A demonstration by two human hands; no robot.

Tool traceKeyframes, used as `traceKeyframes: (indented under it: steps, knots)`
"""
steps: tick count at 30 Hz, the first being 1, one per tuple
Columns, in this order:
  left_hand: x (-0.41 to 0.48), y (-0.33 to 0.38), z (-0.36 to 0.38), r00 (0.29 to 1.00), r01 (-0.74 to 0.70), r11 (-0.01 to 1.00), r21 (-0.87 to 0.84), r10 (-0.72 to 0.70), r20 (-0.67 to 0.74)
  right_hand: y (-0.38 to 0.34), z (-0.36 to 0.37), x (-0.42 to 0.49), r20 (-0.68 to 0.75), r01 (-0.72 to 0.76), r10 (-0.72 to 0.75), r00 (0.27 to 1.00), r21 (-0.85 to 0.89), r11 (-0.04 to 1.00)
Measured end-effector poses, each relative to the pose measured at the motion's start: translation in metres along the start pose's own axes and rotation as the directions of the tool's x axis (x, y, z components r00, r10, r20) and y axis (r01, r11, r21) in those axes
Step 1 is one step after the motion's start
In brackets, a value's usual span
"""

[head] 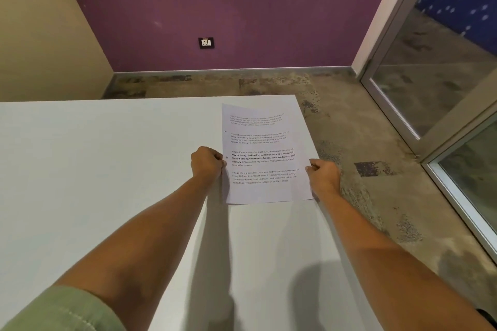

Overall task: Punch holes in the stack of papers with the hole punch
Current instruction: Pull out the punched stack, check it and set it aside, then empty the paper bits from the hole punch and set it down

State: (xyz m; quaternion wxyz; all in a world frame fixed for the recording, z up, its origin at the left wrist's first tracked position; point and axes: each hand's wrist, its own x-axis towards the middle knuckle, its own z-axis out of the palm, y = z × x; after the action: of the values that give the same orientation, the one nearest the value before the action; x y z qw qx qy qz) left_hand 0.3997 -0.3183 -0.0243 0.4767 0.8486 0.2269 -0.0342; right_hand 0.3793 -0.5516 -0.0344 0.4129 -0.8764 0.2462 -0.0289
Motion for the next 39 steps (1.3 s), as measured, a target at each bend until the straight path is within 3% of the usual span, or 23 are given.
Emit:
traceKeyframes:
  steps: [8,17,28,39]
  knots:
    - [-0.007,-0.008,-0.003,1.000,0.001,0.998,0.060,-0.002,0.017,0.007,-0.002,-0.016,-0.093,0.055,-0.058,0.994,-0.039,0.998]
    - [-0.055,-0.045,-0.021,0.987,-0.158,0.973,0.166,0.151,0.055,0.025,-0.019,-0.077,-0.061,0.031,-0.036,0.997,-0.083,0.996]
    - [-0.155,-0.129,-0.081,0.956,-0.295,0.850,0.437,0.263,0.133,0.034,-0.001,-0.204,0.184,0.082,-0.042,0.982,-0.216,0.973]
    - [-0.224,-0.229,-0.197,0.926,-0.377,0.743,0.553,0.296,0.233,-0.003,0.069,-0.342,0.463,0.347,-0.142,0.875,-0.394,0.851]
